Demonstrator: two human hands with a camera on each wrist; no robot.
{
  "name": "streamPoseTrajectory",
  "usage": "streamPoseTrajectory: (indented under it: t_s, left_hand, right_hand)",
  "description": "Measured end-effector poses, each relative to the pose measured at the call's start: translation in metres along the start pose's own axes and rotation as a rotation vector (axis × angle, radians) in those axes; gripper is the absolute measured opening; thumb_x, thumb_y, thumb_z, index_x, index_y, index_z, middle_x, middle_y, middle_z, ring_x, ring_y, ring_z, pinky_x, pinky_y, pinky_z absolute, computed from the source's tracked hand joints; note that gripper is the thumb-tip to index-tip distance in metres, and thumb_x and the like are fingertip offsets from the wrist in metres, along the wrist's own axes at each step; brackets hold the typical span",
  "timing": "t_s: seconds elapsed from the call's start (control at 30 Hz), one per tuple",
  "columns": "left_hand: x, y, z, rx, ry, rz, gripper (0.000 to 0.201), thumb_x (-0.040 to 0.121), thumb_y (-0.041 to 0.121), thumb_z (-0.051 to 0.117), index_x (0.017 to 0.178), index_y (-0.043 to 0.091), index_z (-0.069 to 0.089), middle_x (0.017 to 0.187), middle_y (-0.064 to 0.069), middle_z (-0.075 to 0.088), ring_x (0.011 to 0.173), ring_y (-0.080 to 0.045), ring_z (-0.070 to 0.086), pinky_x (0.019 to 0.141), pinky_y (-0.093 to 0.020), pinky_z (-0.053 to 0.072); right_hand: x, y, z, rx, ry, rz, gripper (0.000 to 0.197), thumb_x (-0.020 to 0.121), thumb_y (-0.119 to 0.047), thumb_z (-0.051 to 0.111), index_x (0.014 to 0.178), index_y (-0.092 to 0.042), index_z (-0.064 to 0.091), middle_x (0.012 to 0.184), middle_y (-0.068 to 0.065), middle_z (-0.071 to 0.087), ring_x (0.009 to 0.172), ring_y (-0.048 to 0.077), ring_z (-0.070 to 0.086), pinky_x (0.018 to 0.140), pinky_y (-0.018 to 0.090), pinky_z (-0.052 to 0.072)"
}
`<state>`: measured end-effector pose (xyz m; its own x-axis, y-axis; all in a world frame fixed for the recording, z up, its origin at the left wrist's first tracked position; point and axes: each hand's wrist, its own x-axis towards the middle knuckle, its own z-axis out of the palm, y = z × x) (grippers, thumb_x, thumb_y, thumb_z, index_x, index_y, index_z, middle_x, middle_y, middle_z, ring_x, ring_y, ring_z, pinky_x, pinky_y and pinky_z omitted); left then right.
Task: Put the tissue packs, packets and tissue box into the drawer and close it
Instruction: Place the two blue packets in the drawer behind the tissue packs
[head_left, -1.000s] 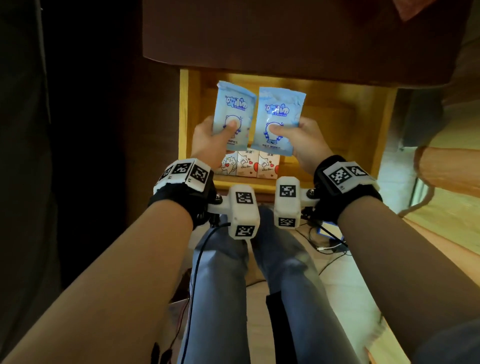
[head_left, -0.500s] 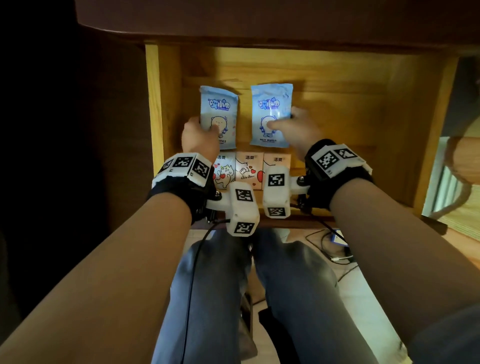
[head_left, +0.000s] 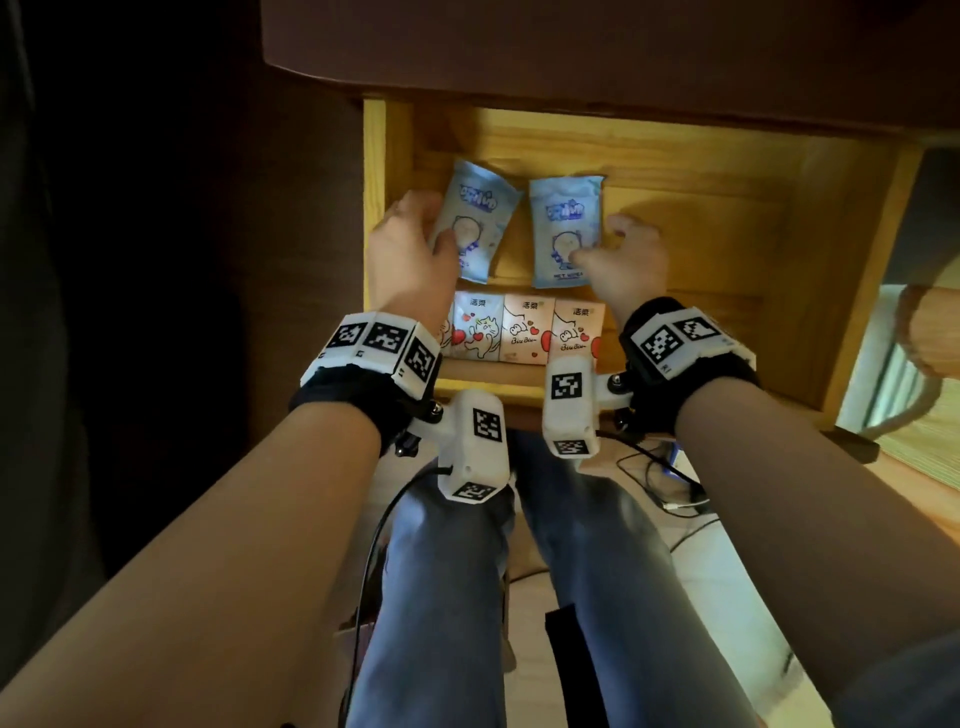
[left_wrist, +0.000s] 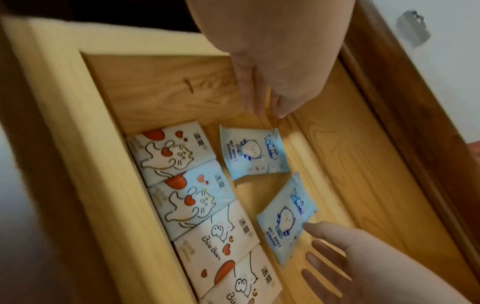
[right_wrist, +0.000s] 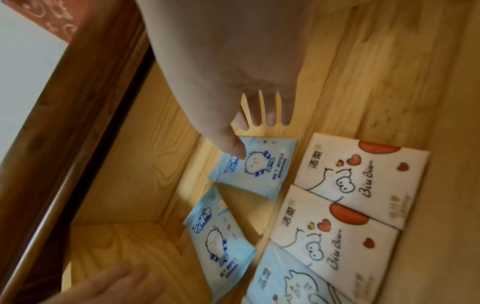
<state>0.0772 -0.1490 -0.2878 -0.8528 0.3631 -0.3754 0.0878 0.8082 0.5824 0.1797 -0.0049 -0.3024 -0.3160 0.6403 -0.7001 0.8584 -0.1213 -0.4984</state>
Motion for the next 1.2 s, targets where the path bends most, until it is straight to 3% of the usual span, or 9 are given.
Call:
streamPoseTrajectory:
  t_s: [0.13, 0.23, 0.33, 0.5, 0.63, 0.77, 0.93, 1.03, 1.2]
  left_hand:
    - [-0.009, -0.001, -0.028, -0.026, 0.216, 0.083, 0.019, 0.085, 0.014, 0.052, 0.101, 0.011, 0.063, 0.104, -0.007, 0.067, 0.081, -0.022, 0.065, 0.073, -0.036, 0.054]
    - [-0.010, -0.012, -0.040, 0.040, 0.291, -0.004, 0.025, 0.087, 0.020, 0.053, 0.110, 0.014, 0.060, 0.114, -0.006, 0.060, 0.092, -0.022, 0.062, 0.076, -0.033, 0.049]
    - [-0.006, -0.032, -0.037, 0.031, 0.145, -0.100, 0.037, 0.094, 0.031, 0.045, 0.128, 0.017, 0.050, 0.126, -0.007, 0.055, 0.112, -0.021, 0.056, 0.093, -0.035, 0.047]
    - [-0.009, -0.051, -0.031, -0.177, -0.195, -0.191, 0.045, 0.098, 0.045, 0.027, 0.138, 0.026, 0.037, 0.130, -0.005, 0.057, 0.113, -0.016, 0.054, 0.101, -0.039, 0.045]
    - [-0.010, -0.058, -0.030, -0.292, -0.242, -0.231, 0.050, 0.095, 0.053, 0.026, 0.138, 0.029, 0.035, 0.132, -0.003, 0.054, 0.121, -0.020, 0.052, 0.105, -0.045, 0.042]
    - [-0.009, -0.061, -0.028, -0.309, -0.258, -0.203, 0.052, 0.095, 0.054, 0.026, 0.139, 0.028, 0.034, 0.133, -0.002, 0.054, 0.122, -0.020, 0.051, 0.106, -0.046, 0.041]
    - [-0.009, -0.064, -0.025, -0.335, -0.248, -0.203, 0.058, 0.091, 0.059, 0.024, 0.139, 0.028, 0.033, 0.137, -0.003, 0.051, 0.126, -0.022, 0.048, 0.108, -0.048, 0.038]
    - [-0.009, -0.065, -0.023, -0.334, -0.242, -0.206, 0.063, 0.088, 0.063, 0.023, 0.139, 0.027, 0.035, 0.138, -0.003, 0.051, 0.128, -0.021, 0.046, 0.108, -0.048, 0.038]
    - [-0.011, -0.061, -0.022, -0.317, -0.185, -0.203, 0.054, 0.095, 0.054, 0.026, 0.138, 0.024, 0.037, 0.136, -0.002, 0.052, 0.122, -0.011, 0.047, 0.108, -0.040, 0.038]
  right_hand:
    - [-0.011, -0.006, 0.007, -0.053, 0.052, -0.091, 0.042, 0.080, -0.010, 0.063, 0.122, -0.009, 0.056, 0.123, 0.008, 0.060, 0.107, 0.016, 0.058, 0.082, 0.016, 0.044]
    - [-0.017, -0.014, 0.021, -0.042, -0.035, -0.145, 0.037, 0.082, -0.007, 0.061, 0.120, -0.007, 0.057, 0.125, 0.008, 0.060, 0.114, 0.018, 0.056, 0.093, 0.020, 0.041]
    - [-0.011, -0.020, 0.038, -0.097, -0.109, -0.205, 0.043, 0.084, -0.008, 0.062, 0.125, -0.008, 0.052, 0.129, 0.007, 0.058, 0.118, 0.019, 0.054, 0.094, 0.022, 0.040]
    - [0.009, -0.019, 0.067, -0.252, -0.151, -0.251, 0.077, 0.078, -0.014, 0.071, 0.142, -0.013, 0.028, 0.137, 0.013, 0.047, 0.125, 0.025, 0.047, 0.097, 0.025, 0.037]
    - [0.016, -0.019, 0.081, -0.312, -0.160, -0.307, 0.086, 0.074, -0.011, 0.074, 0.144, -0.020, 0.024, 0.135, 0.017, 0.046, 0.119, 0.029, 0.051, 0.098, 0.033, 0.045]
    - [0.016, -0.022, 0.086, -0.346, -0.249, -0.366, 0.085, 0.074, -0.013, 0.073, 0.143, -0.028, 0.026, 0.136, 0.013, 0.044, 0.122, 0.026, 0.049, 0.091, 0.023, 0.038]
    - [0.013, -0.024, 0.084, -0.367, -0.342, -0.361, 0.082, 0.079, -0.013, 0.069, 0.145, -0.025, 0.022, 0.137, 0.018, 0.040, 0.127, 0.029, 0.043, 0.107, 0.033, 0.035]
    - [0.011, -0.023, 0.080, -0.368, -0.383, -0.362, 0.081, 0.082, -0.013, 0.066, 0.146, -0.027, 0.018, 0.140, 0.016, 0.039, 0.128, 0.027, 0.041, 0.104, 0.028, 0.035]
    - [0.015, -0.014, 0.061, -0.155, -0.137, -0.343, 0.066, 0.082, -0.003, 0.062, 0.139, -0.020, 0.036, 0.112, -0.001, 0.060, 0.096, 0.016, 0.060, 0.094, 0.038, 0.052]
